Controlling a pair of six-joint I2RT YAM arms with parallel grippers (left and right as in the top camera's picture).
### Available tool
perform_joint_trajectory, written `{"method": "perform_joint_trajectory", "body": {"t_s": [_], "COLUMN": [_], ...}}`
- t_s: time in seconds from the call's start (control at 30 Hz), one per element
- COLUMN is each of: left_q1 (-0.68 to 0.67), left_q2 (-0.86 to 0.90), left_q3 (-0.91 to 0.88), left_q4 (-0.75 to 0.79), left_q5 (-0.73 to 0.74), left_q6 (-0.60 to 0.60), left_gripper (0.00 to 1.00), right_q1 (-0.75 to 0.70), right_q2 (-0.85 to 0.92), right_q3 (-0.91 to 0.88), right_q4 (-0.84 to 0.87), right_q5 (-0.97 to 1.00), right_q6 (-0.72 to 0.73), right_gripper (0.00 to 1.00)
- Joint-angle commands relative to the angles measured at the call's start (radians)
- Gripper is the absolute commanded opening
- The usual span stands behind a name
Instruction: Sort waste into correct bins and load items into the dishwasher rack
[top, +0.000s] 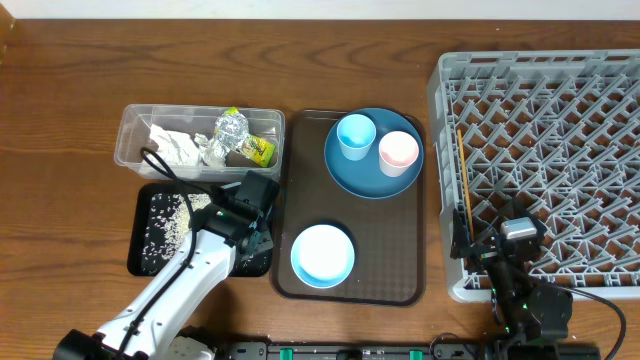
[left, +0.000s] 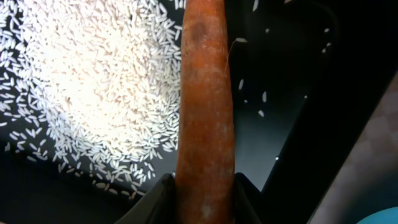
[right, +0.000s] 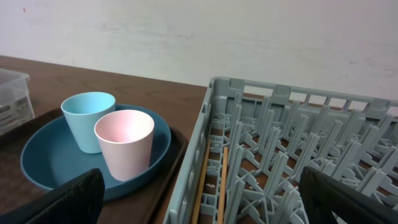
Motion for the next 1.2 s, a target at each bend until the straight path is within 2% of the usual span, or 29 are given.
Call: {"method": "perform_joint_trajectory", "body": {"t_s": [0.0,0.73,1.0,1.17], "left_q1": [0.005,0.005,0.005,0.005], "left_q2": [0.002,0.079,0.084,0.08], "left_q3": [-0.002,-0.002,-0.001,0.029], "left_q4": [0.008,0.062,0.068,0.054], "left_q5": [-0.016,-0.016,-0.016,-0.016], "left_q6": [0.014,0.032,0.034,0.108], "left_gripper": [0.31,0.31,0.39,0.4], "right_q1": [0.005,0.005,0.005,0.005], "right_q2": [-0.005,-0.005,-0.005,-0.005], "right_q3": [-0.002,-0.002,-0.002,-0.002], "right_q4": [-0.002,-0.002,-0.002,-0.002], "right_q5": [-0.005,-0.005,-0.005,-0.004], "right_q6": [-0.002,-0.002,-0.002,-0.002], "right_gripper": [0.99,0.99,0.99,0.99]}}
